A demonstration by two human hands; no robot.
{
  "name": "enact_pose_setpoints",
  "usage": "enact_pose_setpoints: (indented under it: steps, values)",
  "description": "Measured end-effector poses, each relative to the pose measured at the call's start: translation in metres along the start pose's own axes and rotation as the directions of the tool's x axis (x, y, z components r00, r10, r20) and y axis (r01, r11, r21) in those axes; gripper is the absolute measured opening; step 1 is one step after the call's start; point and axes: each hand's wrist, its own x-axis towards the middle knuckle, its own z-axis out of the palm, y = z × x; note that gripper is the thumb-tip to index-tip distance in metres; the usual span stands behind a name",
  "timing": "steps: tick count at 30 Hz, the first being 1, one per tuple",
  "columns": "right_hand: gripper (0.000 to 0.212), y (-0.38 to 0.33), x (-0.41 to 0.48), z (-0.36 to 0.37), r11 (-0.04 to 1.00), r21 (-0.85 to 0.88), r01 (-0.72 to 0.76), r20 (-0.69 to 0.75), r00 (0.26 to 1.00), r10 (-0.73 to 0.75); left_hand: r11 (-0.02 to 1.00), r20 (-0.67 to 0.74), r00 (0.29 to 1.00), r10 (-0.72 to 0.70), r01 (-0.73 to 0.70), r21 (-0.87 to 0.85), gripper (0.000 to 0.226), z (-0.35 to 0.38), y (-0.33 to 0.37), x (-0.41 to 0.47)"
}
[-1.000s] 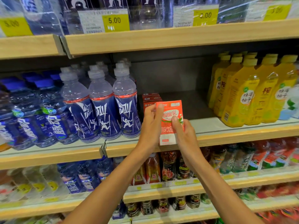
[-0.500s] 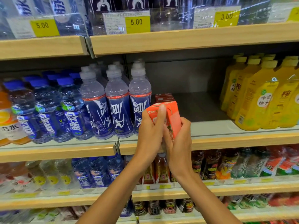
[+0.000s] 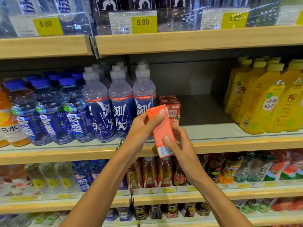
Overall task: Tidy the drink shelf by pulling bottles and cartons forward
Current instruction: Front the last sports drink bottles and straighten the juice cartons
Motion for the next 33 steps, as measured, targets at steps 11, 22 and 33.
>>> enact_pose_setpoints:
  steps: [11, 22, 33]
  values:
    - [0.067, -0.001, 0.004, 0.010, 0.997, -0.068, -0.021, -0.212, 0.977, 0.006, 0.995, -0.072, 0.997, 0.004, 0.003, 0.099, 0.046, 0.020, 0.004, 0.001]
    - [0.074, 0.008, -0.010, 0.020, 0.980, -0.192, 0.048, -0.229, 0.969, -0.092, 0.988, -0.424, 0.894, -0.147, 0.110, -0.112, 0.048, 0.038, 0.001, 0.001]
    - [0.050, 0.015, -0.015, 0.010, 0.990, -0.015, -0.142, -0.056, 0.988, 0.141, 0.988, -0.276, 0.950, -0.145, 0.121, -0.100, 0.063, 0.022, -0.026, -0.003]
